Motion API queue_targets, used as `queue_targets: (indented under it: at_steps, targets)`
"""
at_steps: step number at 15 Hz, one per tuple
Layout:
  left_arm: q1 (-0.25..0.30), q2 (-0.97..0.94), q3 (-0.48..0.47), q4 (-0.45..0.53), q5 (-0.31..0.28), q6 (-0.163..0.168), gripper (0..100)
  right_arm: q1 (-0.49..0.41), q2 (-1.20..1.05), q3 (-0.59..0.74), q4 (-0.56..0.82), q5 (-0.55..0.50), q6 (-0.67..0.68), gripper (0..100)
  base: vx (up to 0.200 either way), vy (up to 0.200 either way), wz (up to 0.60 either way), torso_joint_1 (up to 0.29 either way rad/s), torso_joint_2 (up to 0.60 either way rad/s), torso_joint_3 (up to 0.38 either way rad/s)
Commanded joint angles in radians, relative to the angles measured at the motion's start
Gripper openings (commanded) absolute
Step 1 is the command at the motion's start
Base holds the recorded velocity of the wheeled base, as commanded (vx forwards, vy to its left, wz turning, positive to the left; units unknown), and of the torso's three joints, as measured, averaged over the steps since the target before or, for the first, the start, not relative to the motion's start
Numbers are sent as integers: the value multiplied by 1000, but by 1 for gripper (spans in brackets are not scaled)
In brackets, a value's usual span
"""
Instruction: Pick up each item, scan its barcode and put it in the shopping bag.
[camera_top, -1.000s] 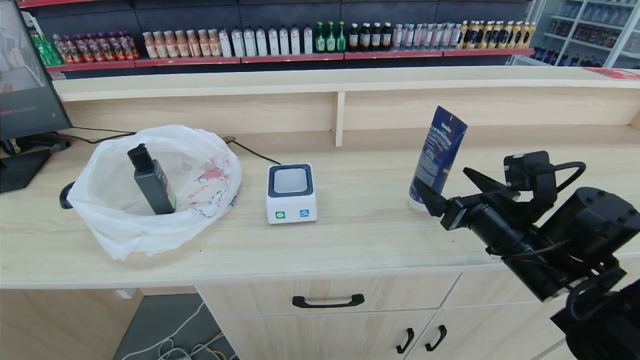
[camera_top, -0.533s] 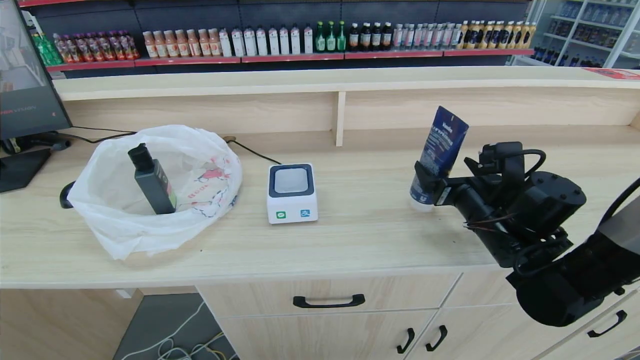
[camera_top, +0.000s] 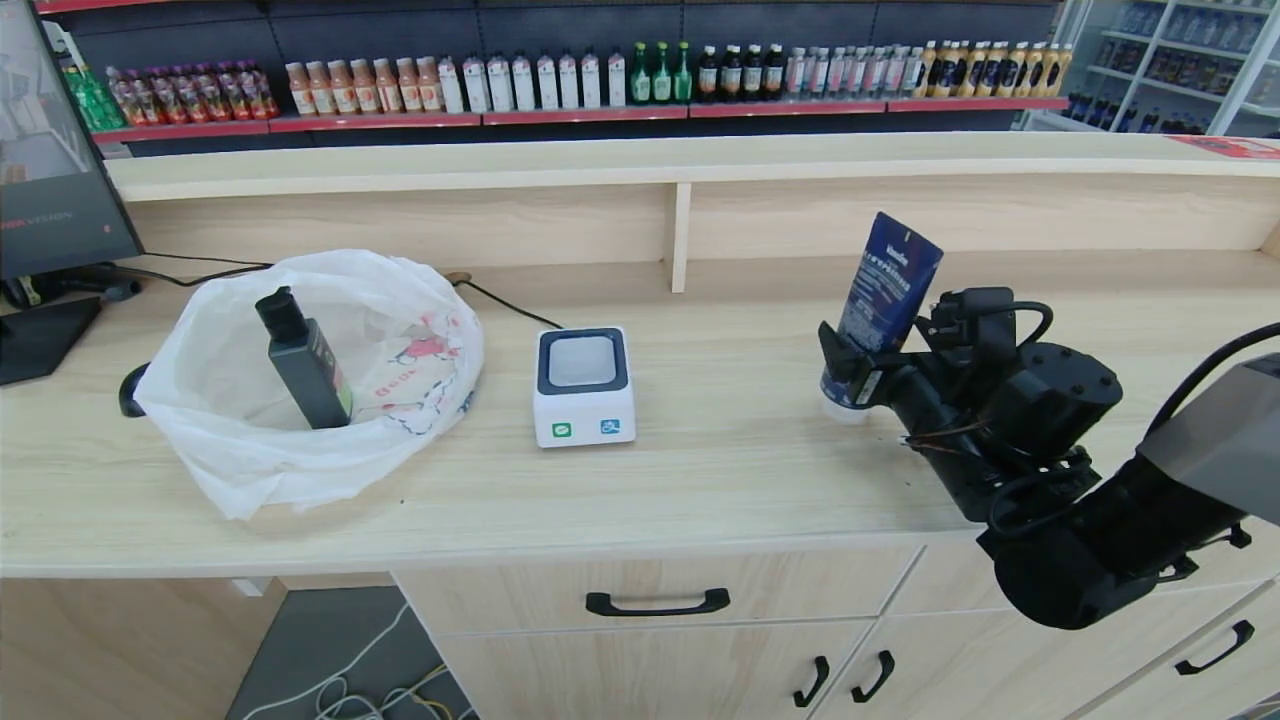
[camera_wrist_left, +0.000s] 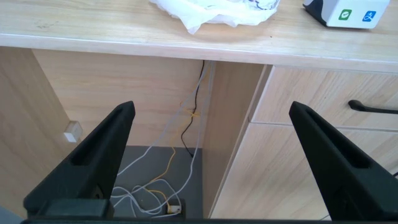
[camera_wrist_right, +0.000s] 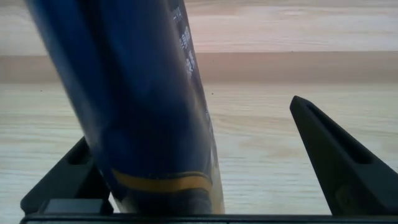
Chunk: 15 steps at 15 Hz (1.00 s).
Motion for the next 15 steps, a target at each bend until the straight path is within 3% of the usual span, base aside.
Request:
queue_targets:
  at_steps: [1,5,6,15]
  targets:
    - [0,0,0,0,1,0,100,1,2,-2,-1,0,-1,100,0,0,0,0,0,0]
    - [0,0,0,0,1,1,100,4,-1,-4,-1,2,-1,100,0,0,0,0,0,0]
    - [0,0,0,0,1,0,100,4,-4,-2,-1,2,1,0,0,0,0,0,0,0]
    - [0,0,0,0,1,0,100,7,-83,64,-1,-1,44,0,0,0,0,0,0,0]
